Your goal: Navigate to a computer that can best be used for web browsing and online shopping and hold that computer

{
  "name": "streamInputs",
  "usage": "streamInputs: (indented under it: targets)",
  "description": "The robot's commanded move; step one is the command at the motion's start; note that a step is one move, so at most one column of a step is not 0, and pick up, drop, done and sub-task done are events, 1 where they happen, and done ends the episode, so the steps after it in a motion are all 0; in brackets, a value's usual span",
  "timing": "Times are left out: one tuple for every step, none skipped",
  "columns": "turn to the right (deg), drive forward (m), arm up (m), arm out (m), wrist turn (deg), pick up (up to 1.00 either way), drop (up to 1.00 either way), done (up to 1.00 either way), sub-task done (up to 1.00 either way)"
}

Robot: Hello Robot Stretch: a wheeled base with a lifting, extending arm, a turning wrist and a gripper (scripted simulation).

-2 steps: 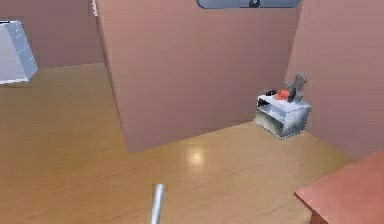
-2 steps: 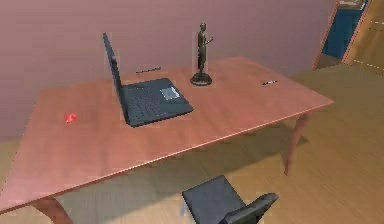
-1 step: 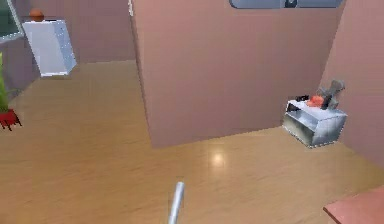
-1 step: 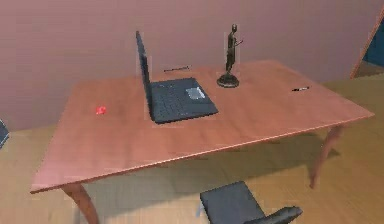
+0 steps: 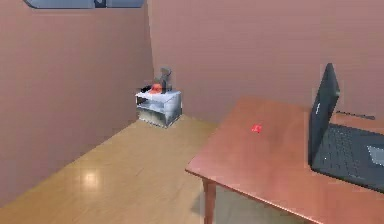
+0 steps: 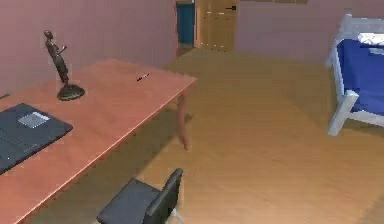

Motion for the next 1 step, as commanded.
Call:
streamInputs:
  targets:
    - [45.0,0.0,0.0,0.0,0.0,0.0,0.0,0.0,0.0]
